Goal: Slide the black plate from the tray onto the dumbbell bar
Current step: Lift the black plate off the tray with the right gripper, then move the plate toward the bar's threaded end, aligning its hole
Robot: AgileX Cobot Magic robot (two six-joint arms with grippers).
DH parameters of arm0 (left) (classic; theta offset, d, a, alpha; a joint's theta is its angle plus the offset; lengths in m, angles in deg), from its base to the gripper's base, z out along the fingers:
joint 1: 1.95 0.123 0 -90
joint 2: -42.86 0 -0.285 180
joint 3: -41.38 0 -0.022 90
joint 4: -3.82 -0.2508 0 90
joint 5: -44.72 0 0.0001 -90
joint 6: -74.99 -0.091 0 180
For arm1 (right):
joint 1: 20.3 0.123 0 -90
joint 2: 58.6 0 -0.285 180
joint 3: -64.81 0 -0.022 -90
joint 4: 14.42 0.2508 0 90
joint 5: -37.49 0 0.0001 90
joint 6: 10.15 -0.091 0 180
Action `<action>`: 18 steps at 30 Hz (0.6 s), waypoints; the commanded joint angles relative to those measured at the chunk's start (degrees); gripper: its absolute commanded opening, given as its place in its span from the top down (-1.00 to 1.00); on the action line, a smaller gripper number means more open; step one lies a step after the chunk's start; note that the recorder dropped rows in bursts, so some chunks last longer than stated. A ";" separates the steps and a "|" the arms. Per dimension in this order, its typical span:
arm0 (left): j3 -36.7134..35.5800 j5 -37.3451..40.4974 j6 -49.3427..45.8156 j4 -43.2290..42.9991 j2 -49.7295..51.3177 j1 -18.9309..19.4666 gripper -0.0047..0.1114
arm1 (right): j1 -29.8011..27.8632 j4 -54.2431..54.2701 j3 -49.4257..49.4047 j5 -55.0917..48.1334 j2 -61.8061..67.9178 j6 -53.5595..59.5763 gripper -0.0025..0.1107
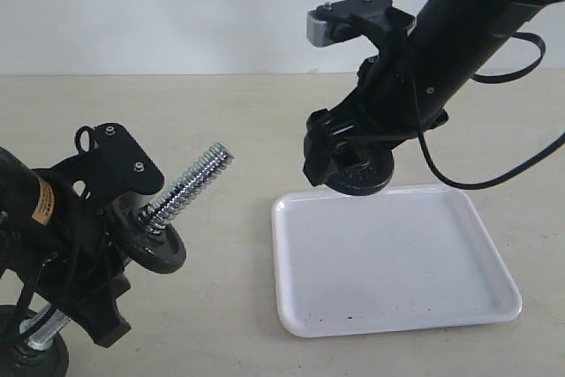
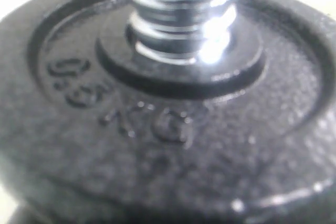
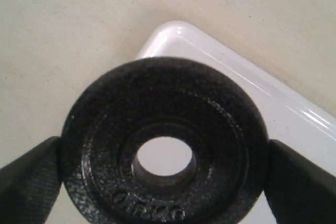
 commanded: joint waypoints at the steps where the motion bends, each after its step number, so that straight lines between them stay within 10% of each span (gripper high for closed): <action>1: 1.61 -5.25 -0.67 -1.77 -1.89 -0.04 0.84 | -0.19 6.11 2.28 -0.62 -1.41 3.89 0.96; 18: 1.61 -9.09 -3.70 -2.80 -1.89 -0.04 0.84 | -0.19 18.92 3.29 -2.26 -1.41 12.05 0.96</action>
